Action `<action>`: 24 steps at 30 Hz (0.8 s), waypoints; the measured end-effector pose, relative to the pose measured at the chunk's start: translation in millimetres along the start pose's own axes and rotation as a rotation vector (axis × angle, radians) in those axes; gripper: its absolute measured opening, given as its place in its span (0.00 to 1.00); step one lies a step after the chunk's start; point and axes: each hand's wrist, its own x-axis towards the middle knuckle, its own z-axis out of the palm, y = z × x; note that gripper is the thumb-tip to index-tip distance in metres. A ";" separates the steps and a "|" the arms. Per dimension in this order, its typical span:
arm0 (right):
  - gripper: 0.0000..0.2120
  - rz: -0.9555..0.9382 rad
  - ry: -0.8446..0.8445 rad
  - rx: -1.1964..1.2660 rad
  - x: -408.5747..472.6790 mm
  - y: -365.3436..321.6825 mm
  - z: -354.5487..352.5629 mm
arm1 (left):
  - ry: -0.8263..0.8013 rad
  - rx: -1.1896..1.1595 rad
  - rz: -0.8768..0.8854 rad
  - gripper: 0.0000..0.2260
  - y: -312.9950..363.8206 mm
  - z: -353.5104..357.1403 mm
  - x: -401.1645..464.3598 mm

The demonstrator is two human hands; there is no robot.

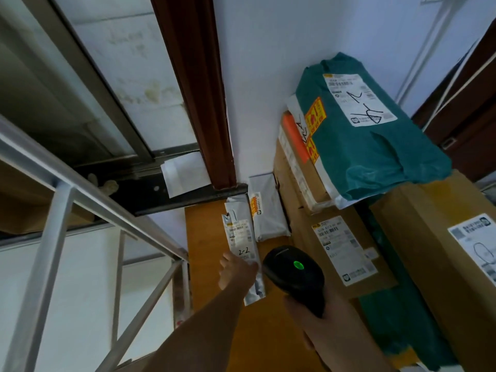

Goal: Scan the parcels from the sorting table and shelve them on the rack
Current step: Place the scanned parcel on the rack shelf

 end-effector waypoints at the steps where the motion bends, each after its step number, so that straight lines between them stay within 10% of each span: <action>1: 0.13 0.007 -0.003 0.003 0.0 0.6 -0.6 | -0.010 -0.024 -0.005 0.26 -1.6 1.1 2.5; 15: 0.12 -0.054 0.005 0.020 -20.8 -19.0 4.3 | -0.212 -0.869 -0.081 0.11 -46.8 -26.1 -25.0; 21: 0.05 -0.135 0.034 -0.017 -29.8 -34.2 21.0 | -0.325 -1.056 -0.024 0.33 -67.8 -38.3 -60.7; 24: 0.04 -0.206 0.062 -0.060 -31.9 -38.3 30.3 | -0.411 -1.134 0.035 0.26 -51.8 -65.1 -105.8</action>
